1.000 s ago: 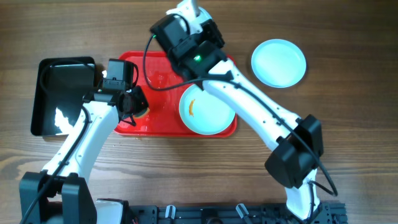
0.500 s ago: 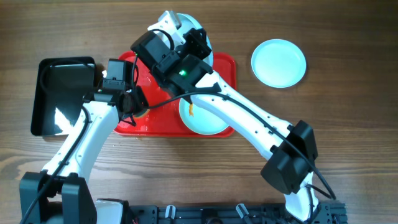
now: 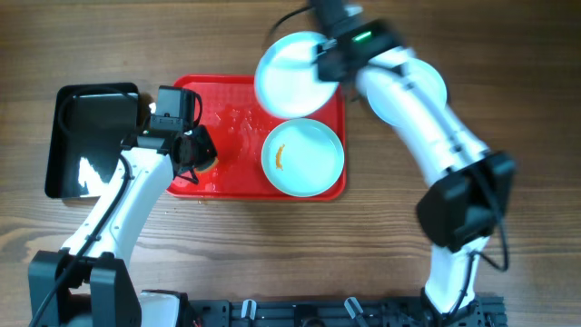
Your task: Clean dirty plates on tray and stack at the side
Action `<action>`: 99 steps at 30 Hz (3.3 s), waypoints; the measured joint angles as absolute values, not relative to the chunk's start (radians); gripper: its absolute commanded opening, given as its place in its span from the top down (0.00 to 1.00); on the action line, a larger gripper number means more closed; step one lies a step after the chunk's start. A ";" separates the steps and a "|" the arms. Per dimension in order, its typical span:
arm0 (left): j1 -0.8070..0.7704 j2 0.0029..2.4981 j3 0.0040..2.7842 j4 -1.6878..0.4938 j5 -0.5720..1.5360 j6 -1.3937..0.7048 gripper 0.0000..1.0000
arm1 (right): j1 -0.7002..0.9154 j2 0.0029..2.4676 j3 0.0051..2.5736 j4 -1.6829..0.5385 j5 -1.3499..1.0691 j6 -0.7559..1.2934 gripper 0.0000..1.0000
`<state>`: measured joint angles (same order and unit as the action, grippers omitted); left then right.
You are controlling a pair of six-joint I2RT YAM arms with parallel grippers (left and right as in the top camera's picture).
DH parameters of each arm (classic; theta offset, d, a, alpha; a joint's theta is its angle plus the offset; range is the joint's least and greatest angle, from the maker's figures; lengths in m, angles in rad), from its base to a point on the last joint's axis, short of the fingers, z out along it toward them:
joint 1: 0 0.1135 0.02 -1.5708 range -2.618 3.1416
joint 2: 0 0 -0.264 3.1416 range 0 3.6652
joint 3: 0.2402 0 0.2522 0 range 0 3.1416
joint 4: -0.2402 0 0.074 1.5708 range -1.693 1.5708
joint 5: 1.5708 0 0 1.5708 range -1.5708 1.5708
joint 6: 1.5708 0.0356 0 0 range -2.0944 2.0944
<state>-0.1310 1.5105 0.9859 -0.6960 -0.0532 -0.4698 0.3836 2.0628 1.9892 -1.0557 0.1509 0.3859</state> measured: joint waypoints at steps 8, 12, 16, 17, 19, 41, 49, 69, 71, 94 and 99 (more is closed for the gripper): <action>-0.131 1.511 0.986 -0.695 -0.053 -0.470 0.96 | 0.014 2.050 1.906 -1.139 -0.007 0.449 0.96; -0.131 1.511 0.986 -0.694 -0.053 -0.470 0.96 | -0.080 2.045 1.803 -1.099 -0.008 0.453 0.96; -0.131 1.511 0.986 -0.692 -0.053 -0.470 0.96 | -0.129 2.045 1.715 -1.039 -0.012 0.455 0.71; -0.131 1.511 0.986 -0.692 -0.053 -0.470 0.96 | -0.135 2.045 1.705 -1.028 -0.014 0.461 0.51; -0.131 1.511 0.986 -0.692 -0.053 -0.470 0.96 | -0.144 2.045 1.692 -1.014 -0.021 0.469 0.35; -0.037 1.512 0.983 -0.449 -0.179 -0.470 0.96 | 0.350 2.043 1.692 -1.032 -0.266 0.180 0.00; 0.268 1.519 0.984 -0.355 -0.227 -0.471 0.96 | 0.423 2.043 1.692 -1.031 -0.120 0.262 0.00; 0.451 1.811 0.990 -0.320 -0.097 -0.471 0.96 | 0.422 2.041 1.552 -0.969 -0.100 0.313 0.00; 0.459 1.817 0.993 -0.319 -0.081 -0.470 0.96 | 0.422 2.041 1.552 -0.965 -0.104 0.311 0.00; 0.581 1.859 1.014 -0.305 0.177 -0.471 0.96 | 0.422 2.041 1.552 -0.995 -0.126 0.229 0.07; 0.582 1.854 1.014 -0.306 0.179 -0.469 0.96 | 0.422 2.041 1.552 -0.997 -0.125 0.218 0.07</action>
<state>0.5816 1.8542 1.0142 -0.3061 0.1787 -0.4686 0.4221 2.0411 1.5517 -0.9974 -0.1249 0.2180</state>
